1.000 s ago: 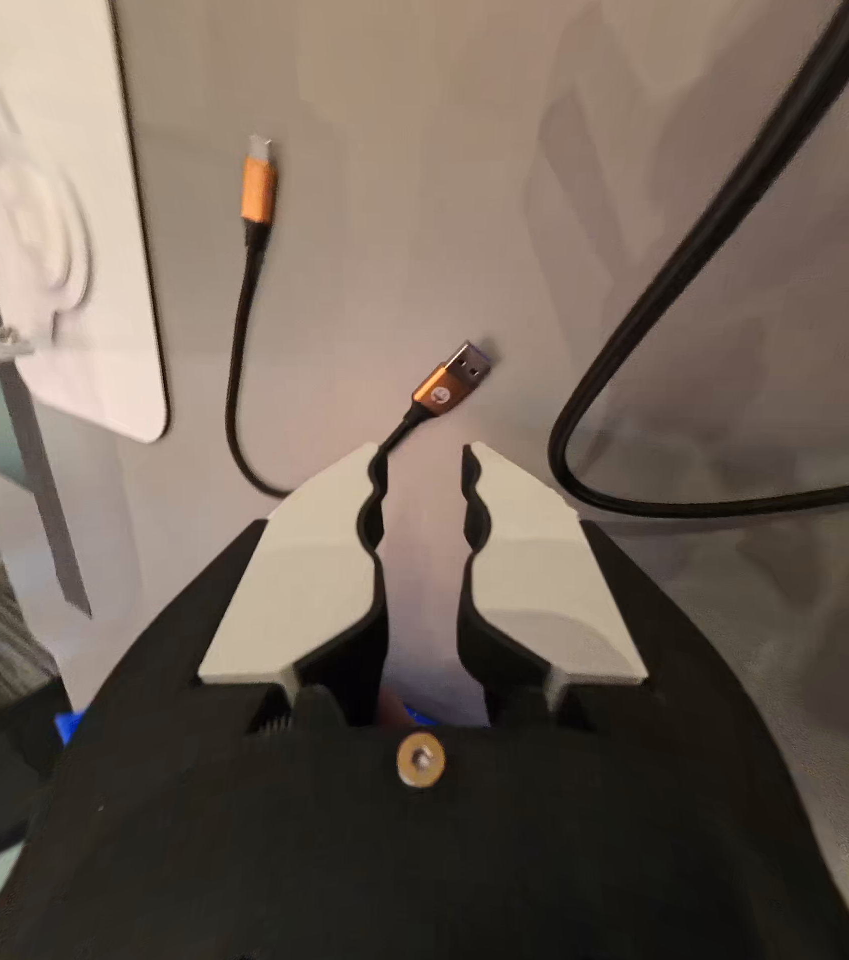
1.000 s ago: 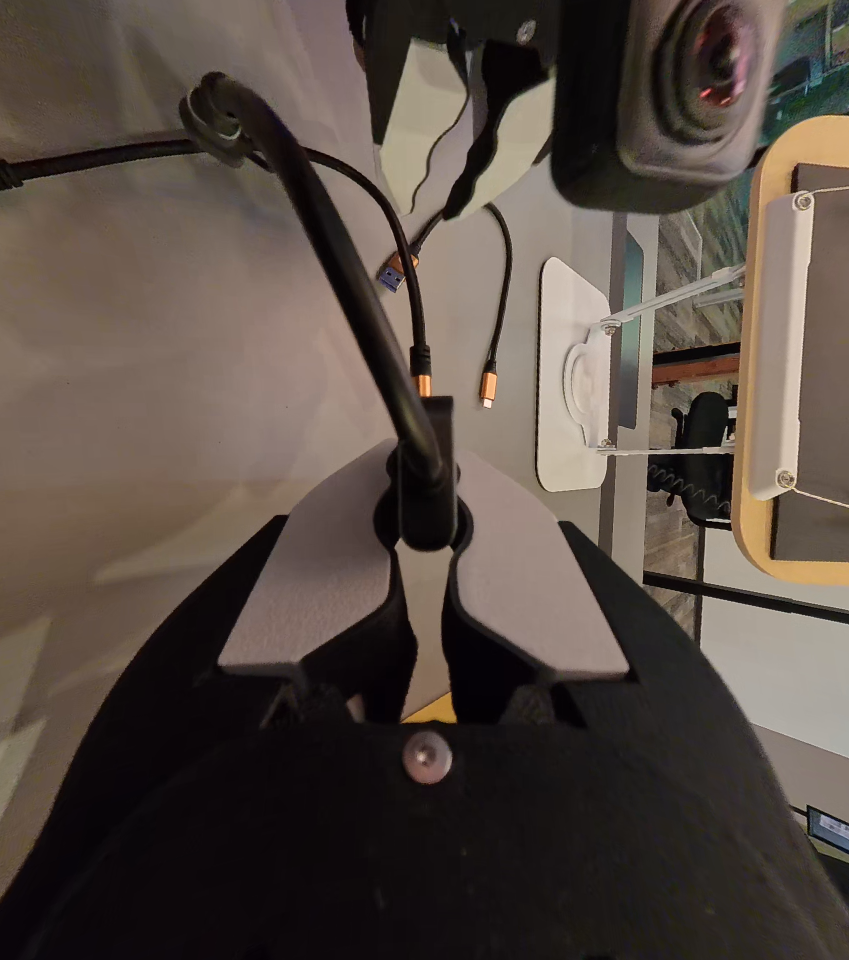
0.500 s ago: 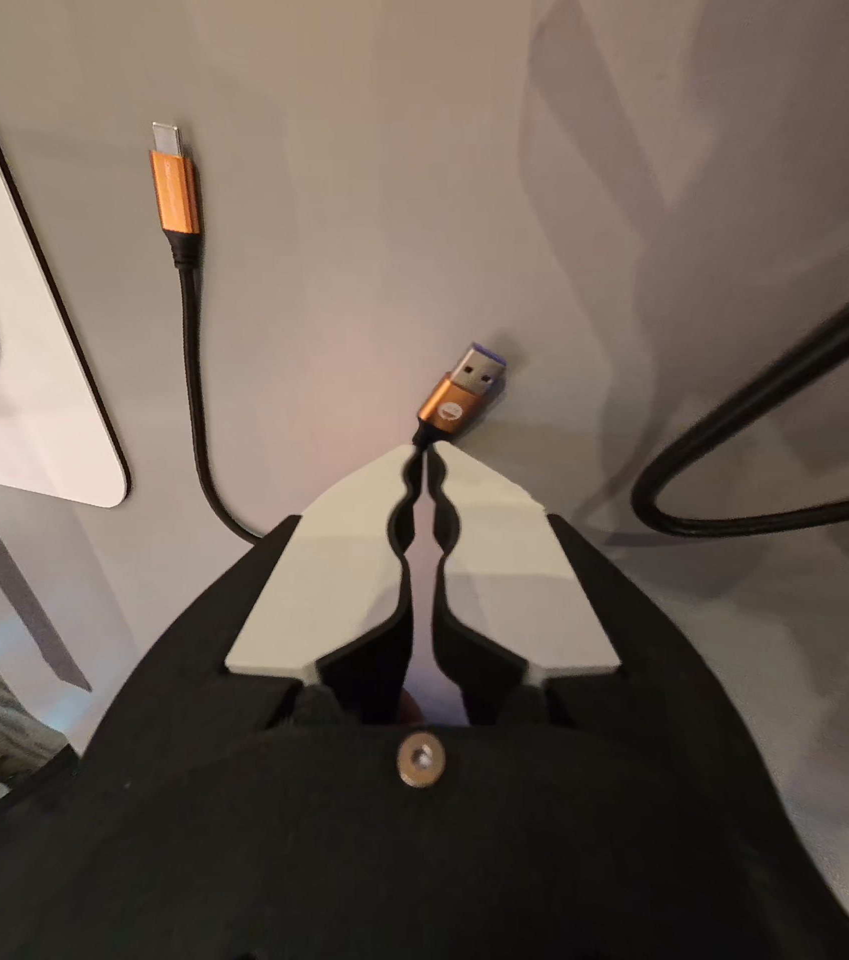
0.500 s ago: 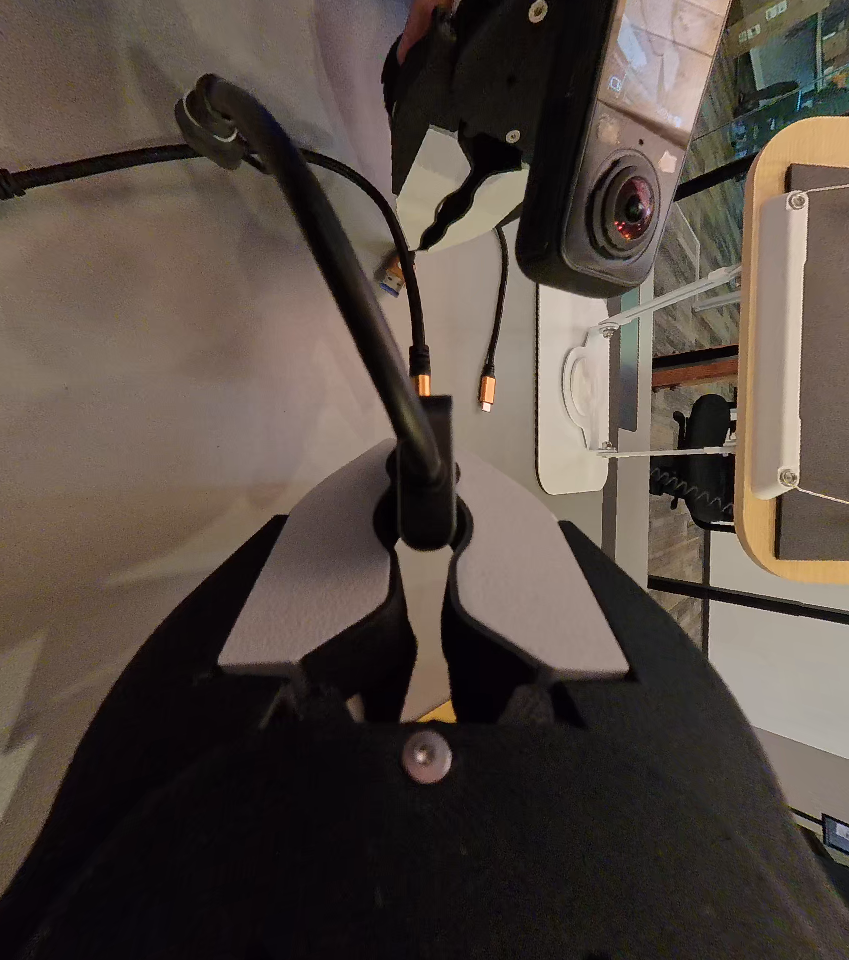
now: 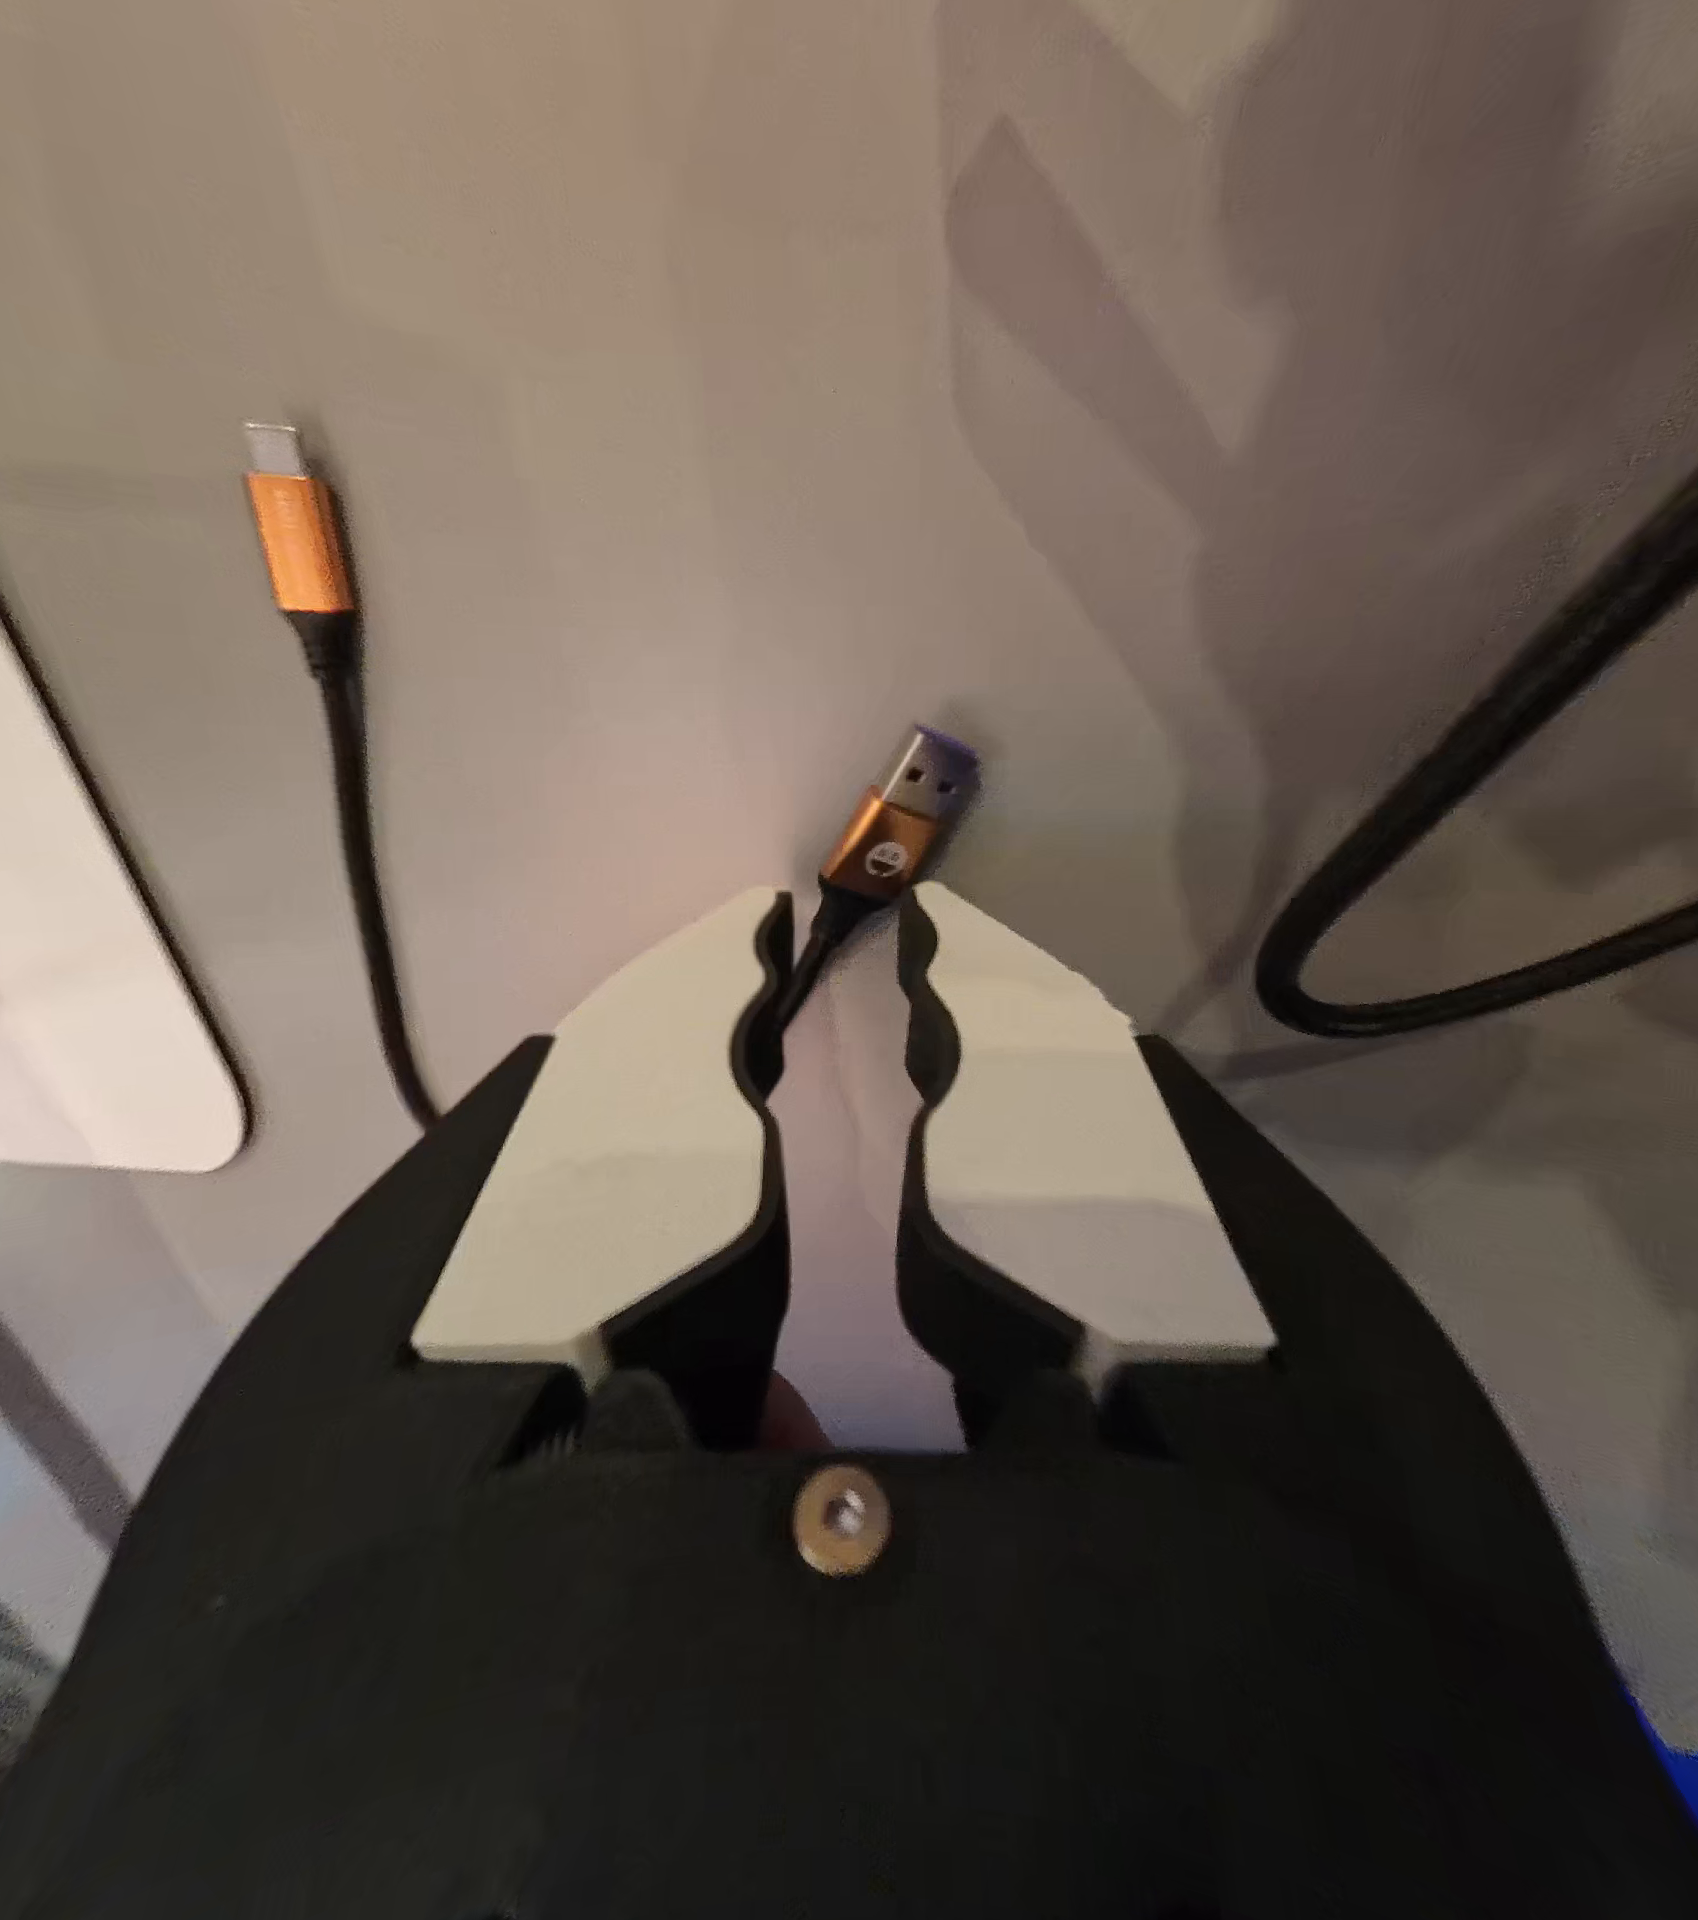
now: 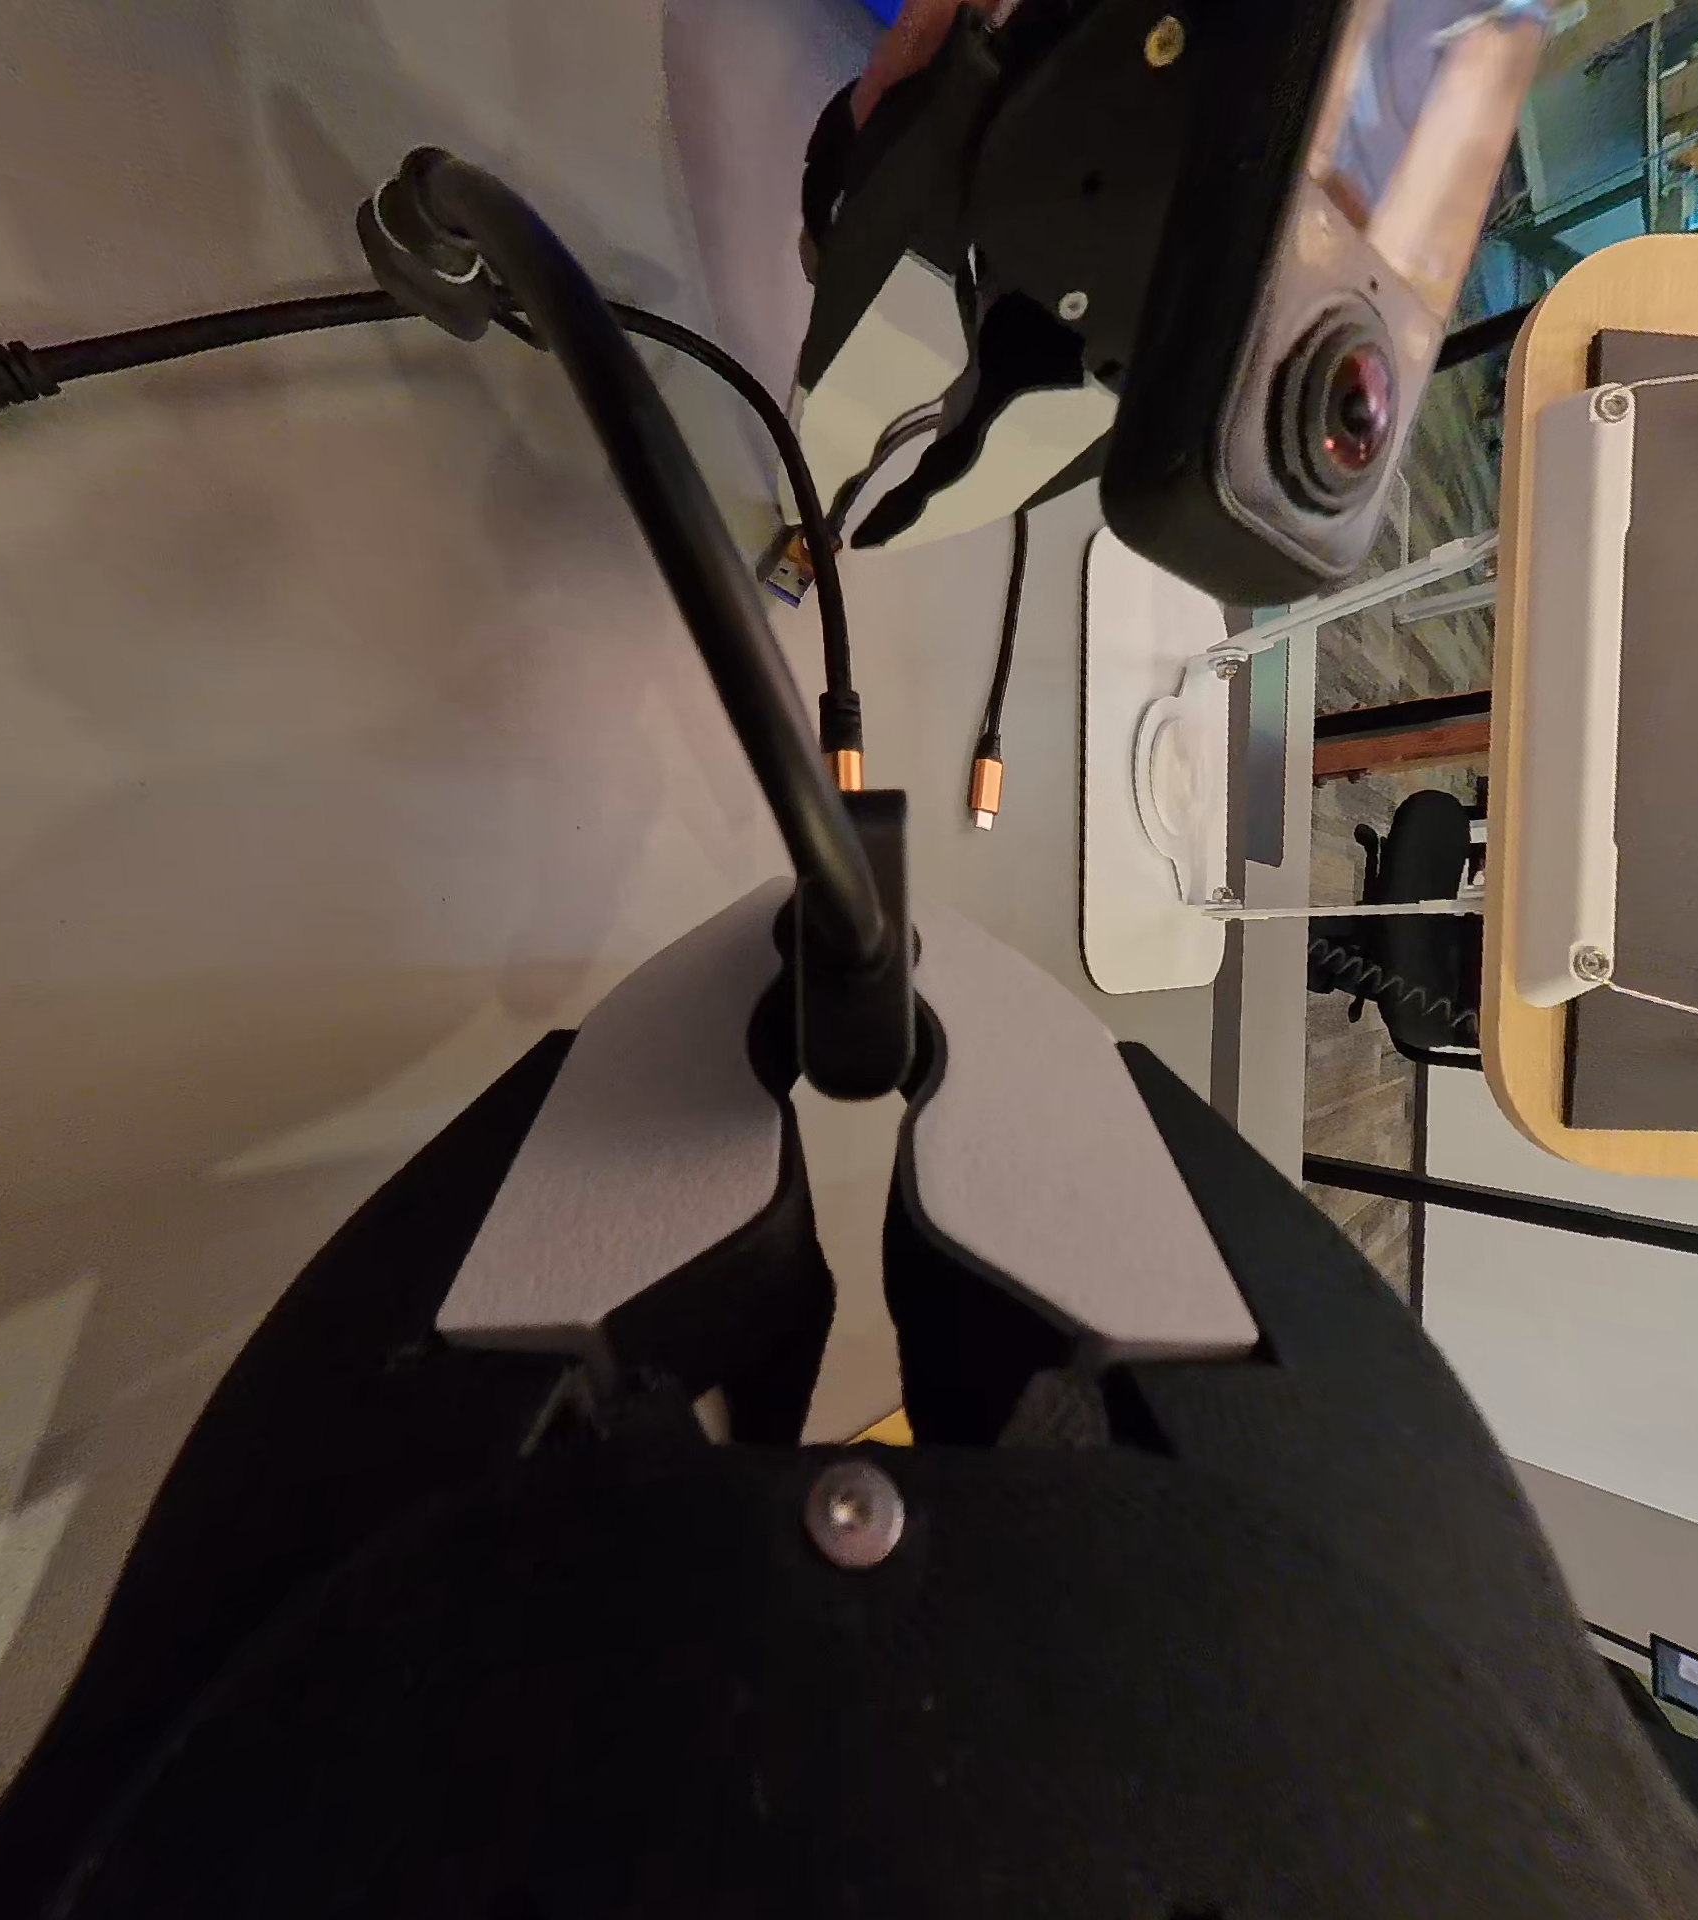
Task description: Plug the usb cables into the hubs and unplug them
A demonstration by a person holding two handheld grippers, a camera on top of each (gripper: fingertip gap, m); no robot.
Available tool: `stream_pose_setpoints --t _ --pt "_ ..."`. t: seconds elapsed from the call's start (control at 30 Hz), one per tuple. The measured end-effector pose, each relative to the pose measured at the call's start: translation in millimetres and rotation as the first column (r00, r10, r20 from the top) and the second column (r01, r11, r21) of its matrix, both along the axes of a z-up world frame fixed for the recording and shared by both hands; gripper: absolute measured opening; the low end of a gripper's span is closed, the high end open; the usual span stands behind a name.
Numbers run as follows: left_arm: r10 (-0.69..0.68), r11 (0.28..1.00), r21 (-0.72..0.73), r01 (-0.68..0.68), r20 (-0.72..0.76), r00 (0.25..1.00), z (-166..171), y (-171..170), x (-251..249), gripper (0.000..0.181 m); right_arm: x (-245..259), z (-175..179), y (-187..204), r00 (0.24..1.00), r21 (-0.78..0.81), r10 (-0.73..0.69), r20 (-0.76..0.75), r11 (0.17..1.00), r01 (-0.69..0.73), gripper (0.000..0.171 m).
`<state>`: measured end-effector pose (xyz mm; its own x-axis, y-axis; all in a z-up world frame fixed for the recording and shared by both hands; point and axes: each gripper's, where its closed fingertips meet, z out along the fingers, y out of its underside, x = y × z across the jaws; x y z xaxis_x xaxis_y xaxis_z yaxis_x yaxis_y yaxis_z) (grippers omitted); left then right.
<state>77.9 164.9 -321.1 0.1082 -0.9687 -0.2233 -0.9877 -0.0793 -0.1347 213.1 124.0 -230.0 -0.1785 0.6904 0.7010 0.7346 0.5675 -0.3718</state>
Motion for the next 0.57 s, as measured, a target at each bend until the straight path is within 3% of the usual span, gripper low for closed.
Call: stream_pose_setpoints --t 0.17,0.37,0.57 --pt "0.003 0.997 -0.079 -0.001 0.020 1.000 -1.4 -0.5 2.6 0.012 0.0 0.9 0.6 1.000 0.002 -0.001 -0.004 1.000 0.001 0.011" --pt "0.037 0.999 -0.034 -0.034 0.065 0.997 5.7 -6.8 9.6 0.011 -0.2 4.7 1.6 1.000 0.024 -0.001 -0.020 1.000 0.001 0.011" --pt "0.114 0.993 -0.053 -0.103 0.286 0.951 61.8 -29.3 40.5 0.010 -6.0 12.4 1.0 0.999 0.111 0.025 -0.041 0.994 -0.020 0.011"
